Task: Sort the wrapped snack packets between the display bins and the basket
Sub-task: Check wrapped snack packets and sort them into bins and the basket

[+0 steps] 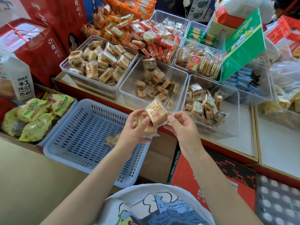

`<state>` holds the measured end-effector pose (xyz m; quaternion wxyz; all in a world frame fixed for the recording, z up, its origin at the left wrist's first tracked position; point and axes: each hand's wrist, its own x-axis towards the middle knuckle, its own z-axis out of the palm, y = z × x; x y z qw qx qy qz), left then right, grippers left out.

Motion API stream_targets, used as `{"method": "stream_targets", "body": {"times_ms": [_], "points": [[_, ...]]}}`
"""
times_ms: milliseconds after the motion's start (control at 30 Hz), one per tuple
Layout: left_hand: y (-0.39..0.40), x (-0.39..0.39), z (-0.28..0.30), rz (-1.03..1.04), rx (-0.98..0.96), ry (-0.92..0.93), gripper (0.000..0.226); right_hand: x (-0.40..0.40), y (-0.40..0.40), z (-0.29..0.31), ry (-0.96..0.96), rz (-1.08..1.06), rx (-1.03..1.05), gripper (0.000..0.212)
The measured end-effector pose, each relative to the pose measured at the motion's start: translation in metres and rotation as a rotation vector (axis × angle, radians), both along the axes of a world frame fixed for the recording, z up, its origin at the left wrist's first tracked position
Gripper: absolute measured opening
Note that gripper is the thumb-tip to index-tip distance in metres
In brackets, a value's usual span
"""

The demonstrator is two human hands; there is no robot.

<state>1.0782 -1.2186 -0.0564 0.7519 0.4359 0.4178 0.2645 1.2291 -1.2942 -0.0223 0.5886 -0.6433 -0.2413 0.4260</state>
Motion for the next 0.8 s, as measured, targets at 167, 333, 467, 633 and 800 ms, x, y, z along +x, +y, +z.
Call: {"method": "stream_targets", "body": {"times_ms": [167,333,467,633,800], "points": [[0.003,0.001,-0.003,0.089,-0.005,0.026,0.039,0.008,-0.001,0.003,-0.025,0.008,0.029,0.013],[0.002,0.002,0.001,0.065,-0.006,0.043,0.059,0.015,-0.001,0.003,-0.096,0.008,-0.076,0.009],[-0.001,0.005,0.008,-0.146,0.008,0.022,0.053,0.015,-0.001,0.002,-0.186,0.092,-0.126,0.009],[-0.014,0.015,0.004,-0.138,0.052,-0.064,0.059,0.011,0.000,-0.001,-0.166,0.021,-0.136,0.015],[-0.012,0.016,0.001,0.008,0.093,-0.068,0.062,0.011,0.000,-0.005,-0.079,0.076,-0.246,0.040]]}}
